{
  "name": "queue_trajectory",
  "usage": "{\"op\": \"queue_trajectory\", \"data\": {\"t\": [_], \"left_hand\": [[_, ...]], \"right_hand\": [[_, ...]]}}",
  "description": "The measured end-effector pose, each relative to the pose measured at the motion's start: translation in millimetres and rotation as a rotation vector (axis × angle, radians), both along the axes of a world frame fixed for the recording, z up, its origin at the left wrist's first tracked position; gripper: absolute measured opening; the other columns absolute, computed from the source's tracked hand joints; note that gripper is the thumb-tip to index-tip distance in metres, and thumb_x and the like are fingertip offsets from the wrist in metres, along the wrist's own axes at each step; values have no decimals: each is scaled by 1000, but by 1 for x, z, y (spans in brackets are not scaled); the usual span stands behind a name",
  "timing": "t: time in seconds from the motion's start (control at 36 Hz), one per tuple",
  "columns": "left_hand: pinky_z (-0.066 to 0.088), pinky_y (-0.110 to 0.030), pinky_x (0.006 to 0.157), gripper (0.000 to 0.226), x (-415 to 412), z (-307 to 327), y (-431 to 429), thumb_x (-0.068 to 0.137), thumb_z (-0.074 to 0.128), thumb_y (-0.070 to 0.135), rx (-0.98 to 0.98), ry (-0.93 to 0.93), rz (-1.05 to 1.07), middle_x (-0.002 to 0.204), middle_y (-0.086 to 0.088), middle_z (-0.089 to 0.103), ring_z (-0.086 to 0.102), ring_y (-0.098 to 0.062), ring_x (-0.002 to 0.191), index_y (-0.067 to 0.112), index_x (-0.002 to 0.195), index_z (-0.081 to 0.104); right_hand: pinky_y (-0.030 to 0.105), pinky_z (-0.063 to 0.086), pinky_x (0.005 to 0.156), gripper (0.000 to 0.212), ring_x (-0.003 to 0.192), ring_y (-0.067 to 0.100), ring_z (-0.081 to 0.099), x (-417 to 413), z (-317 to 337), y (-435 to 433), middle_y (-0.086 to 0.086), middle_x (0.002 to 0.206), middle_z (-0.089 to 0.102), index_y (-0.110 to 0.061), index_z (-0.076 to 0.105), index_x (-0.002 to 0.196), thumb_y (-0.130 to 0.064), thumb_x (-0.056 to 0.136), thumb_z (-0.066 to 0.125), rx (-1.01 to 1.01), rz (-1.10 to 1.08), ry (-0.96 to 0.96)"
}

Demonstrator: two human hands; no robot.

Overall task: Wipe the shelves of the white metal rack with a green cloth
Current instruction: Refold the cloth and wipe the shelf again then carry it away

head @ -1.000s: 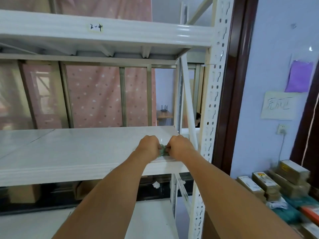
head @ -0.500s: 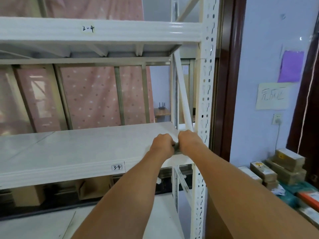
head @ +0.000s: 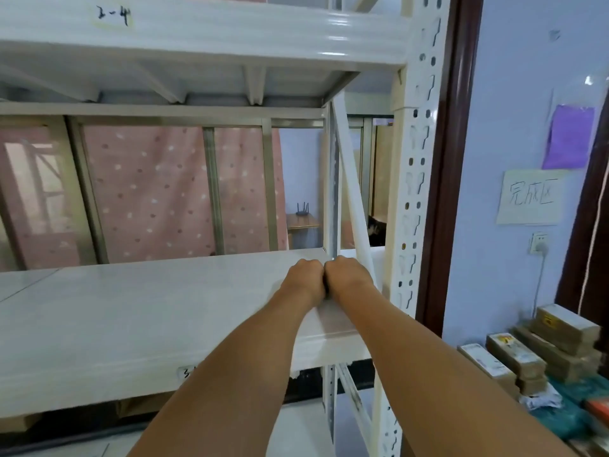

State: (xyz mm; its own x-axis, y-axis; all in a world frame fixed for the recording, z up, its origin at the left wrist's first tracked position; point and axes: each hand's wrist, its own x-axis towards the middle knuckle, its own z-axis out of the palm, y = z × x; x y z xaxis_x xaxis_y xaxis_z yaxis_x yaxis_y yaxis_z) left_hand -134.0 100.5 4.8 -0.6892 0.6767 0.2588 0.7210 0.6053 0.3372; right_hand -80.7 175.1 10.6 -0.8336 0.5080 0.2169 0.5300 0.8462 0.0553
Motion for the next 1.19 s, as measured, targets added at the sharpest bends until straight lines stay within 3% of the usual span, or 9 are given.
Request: {"op": "queue_trajectory", "data": {"t": [0.14, 0.39, 0.58, 0.64, 0.72, 0.86, 0.97, 1.11, 1.19], "left_hand": [[51, -36, 94, 28, -40, 1, 23, 90, 45, 2, 64, -44, 2, 116, -15, 65, 62, -32, 106, 2, 108, 67], [52, -39, 93, 24, -123, 4, 69, 89, 54, 5, 59, -77, 10, 116, -21, 66, 64, -36, 107, 0, 106, 69], [46, -31, 77, 21, -173, 1, 93, 85, 53, 5, 99, -73, -31, 102, -20, 69, 64, -36, 95, 0, 90, 73], [48, -34, 77, 20, -185, 0, 100, 81, 53, 3, 100, -50, -38, 97, -22, 69, 65, -37, 93, 0, 83, 73], [53, -38, 78, 17, -199, -1, 107, 77, 53, 3, 92, -6, -41, 93, -22, 69, 65, -38, 90, 2, 77, 70], [56, -39, 80, 16, -216, 0, 114, 83, 63, 15, 68, 36, -39, 92, -20, 70, 65, -37, 86, 5, 86, 75], [55, -37, 82, 17, -227, 0, 122, 86, 60, 11, 5, 98, -48, 99, -17, 70, 66, -35, 93, 5, 95, 74], [52, -35, 85, 30, -234, 3, 129, 89, 53, 10, -6, 152, -33, 115, -17, 65, 65, -35, 104, 11, 115, 68], [51, -32, 75, 25, -238, 14, 124, 87, 56, 13, 77, 124, 19, 107, -17, 67, 67, -34, 95, 7, 104, 72]], "right_hand": [[38, 52, 89, 28, 112, 29, 63, -45, 1, 26, 9, 123, 62, -11, 65, 118, -10, 94, 51, -23, -2, 15], [32, 46, 78, 29, 109, 29, 62, -125, 2, 73, 10, 120, 64, -9, 65, 119, -9, 98, 46, -228, -27, 169], [30, 39, 73, 28, 100, 28, 61, -165, 0, 99, 12, 114, 66, -7, 67, 109, -15, 98, 43, -374, -50, 303], [32, 43, 74, 25, 94, 28, 61, -173, -1, 103, 12, 110, 67, -10, 66, 100, -16, 96, 42, -365, -39, 312], [36, 45, 78, 26, 104, 32, 63, -181, -4, 108, 13, 112, 66, -7, 66, 109, -15, 95, 45, -303, -14, 298], [38, 49, 83, 24, 106, 34, 63, -187, -9, 118, 15, 113, 64, -4, 66, 113, -12, 94, 55, -110, 54, 193], [37, 52, 89, 23, 106, 31, 64, -195, -3, 124, 15, 114, 65, -3, 66, 112, -4, 96, 50, -103, 55, 193], [34, 47, 79, 24, 101, 30, 64, -209, 6, 130, 16, 114, 66, -4, 67, 110, -7, 99, 46, -97, 80, 230], [32, 47, 78, 23, 95, 26, 63, -211, 17, 127, 13, 110, 67, -7, 69, 107, -8, 97, 49, -66, 79, 269]]}}
